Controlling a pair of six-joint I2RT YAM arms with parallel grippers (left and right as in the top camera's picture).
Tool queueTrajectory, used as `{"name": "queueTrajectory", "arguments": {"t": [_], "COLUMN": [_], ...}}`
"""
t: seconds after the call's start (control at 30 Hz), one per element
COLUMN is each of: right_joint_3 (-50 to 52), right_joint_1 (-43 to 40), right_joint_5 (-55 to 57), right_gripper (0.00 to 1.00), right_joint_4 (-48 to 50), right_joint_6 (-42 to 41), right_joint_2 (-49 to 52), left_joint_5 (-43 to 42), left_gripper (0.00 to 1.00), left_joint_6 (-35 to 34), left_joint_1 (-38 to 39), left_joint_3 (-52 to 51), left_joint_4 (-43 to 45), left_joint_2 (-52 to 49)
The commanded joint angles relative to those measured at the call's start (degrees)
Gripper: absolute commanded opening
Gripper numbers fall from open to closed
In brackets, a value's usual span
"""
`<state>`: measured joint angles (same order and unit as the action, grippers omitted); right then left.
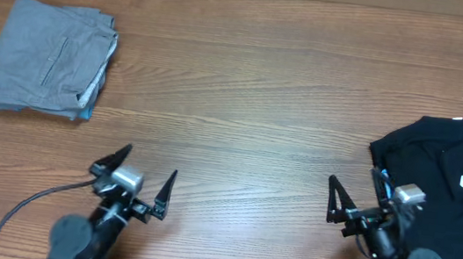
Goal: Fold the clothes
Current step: 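Reach the right gripper into the black t-shirt pile and grasp it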
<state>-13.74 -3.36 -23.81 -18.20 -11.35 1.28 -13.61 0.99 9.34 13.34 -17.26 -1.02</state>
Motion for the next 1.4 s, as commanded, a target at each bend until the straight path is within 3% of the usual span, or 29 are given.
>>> {"name": "queueTrajectory", "arguments": {"t": [0.0,0.17,0.53,0.67,0.83,1.0,1.2,1.37], "right_joint_3": [-10.3,-25.3,-57.8,-59.2,-59.2,-59.2,-59.1,-59.0], "right_joint_1": [-0.3,-0.3,-0.3,-0.3,-0.4,-4.1,-14.5,-15.3], "right_joint_5": [0.7,-0.7,0.0,1.9,14.0,23.2,23.7,20.3], "right_gripper": [1.0,1.0,1.0,1.0,1.0,1.0,0.95,0.93], "right_joint_4": [-2.4,-13.3,-40.2,-39.1,-39.6,-41.9,-45.3,-45.1], "right_joint_6": [-1.1,-5.0,-3.0,-3.0,-2.5,-8.2,-8.3,-4.7], "right_joint_2": [3.5,22.2,66.1,73.5,80.0,84.4,93.2,98.2], "left_joint_5": [2.7,3.5,3.7,0.8,-1.2,-0.8,-0.7,2.0], "left_gripper": [1.0,1.0,1.0,1.0,1.0,1.0,1.0,1.0], "left_joint_6": [0.5,0.1,0.9,1.2,1.2,1.2,1.6,1.6], "left_joint_1": [-0.3,-0.3,-0.3,-0.3,-0.3,-0.3,-0.3,-0.3], "left_joint_3": [12.0,30.6,74.1,77.6,77.6,77.6,77.6,77.6], "left_joint_4": [-3.2,-17.4,-50.3,-54.1,-56.6,-57.3,-56.8,-56.7], "left_joint_2": [-4.4,-25.3,-69.6,-76.0,-79.7,-81.0,-81.1,-81.1]}}
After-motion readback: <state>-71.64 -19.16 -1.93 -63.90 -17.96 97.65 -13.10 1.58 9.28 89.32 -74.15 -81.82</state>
